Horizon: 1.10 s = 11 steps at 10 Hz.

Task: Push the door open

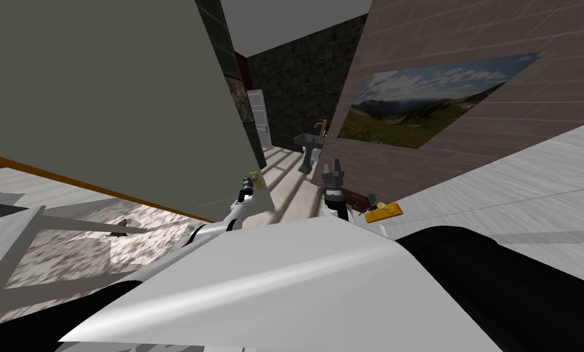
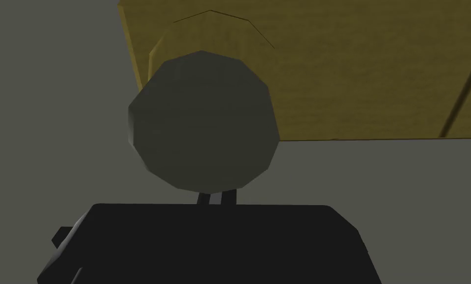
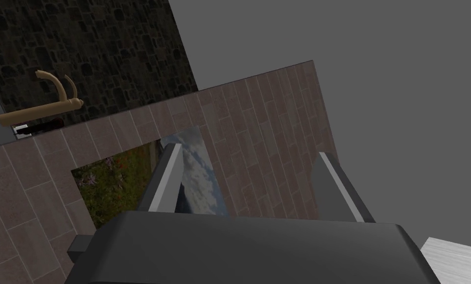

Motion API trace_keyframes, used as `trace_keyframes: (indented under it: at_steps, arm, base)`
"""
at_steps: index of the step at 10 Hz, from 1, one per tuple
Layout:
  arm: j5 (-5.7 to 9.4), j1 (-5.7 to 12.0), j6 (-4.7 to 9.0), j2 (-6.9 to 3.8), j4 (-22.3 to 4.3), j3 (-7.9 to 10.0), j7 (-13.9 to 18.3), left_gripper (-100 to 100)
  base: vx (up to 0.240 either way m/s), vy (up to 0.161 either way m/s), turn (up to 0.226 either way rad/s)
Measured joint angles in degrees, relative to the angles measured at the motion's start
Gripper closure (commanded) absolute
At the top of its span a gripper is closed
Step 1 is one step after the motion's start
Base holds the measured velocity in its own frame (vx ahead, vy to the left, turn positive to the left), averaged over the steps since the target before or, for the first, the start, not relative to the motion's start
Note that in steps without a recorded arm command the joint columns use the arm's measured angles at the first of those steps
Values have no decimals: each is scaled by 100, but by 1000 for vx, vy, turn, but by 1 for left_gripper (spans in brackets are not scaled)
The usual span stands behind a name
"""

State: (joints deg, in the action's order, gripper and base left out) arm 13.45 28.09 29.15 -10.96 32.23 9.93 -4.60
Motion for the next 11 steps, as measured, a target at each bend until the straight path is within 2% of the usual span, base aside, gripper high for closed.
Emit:
trace_keyframes:
  at_steps: [2, 3, 4, 5, 6, 7, 8, 9, 11]
  arm:
    - [-32, -165, -198, 204, 433, 6, -188, -100]
    - [-43, -106, -169, 223, 329, -15, -216, -100]
    - [-65, -103, -162, 329, 366, -31, -280, -100]
    - [-86, -91, -173, 446, 398, -41, -373, -100]
    - [-118, -134, -218, 631, 537, -56, -506, -100]
    - [-135, -120, -206, 692, 514, -82, -560, -100]
    - [-138, -78, -165, 696, 435, -92, -557, -100]
    - [-159, -150, -276, 840, 679, -93, -645, -100]
    - [-171, -37, -177, 897, 467, -114, -687, -100]
  base:
    - [-91, 61, 72]
    - [-93, 35, 191]
    - [-123, 21, 183]
    - [-137, 23, 197]
    - [-107, 13, 55]
    - [-44, 0, -16]
    - [-57, 7, 144]
    - [-67, 3, 90]
    - [-64, -8, 50]
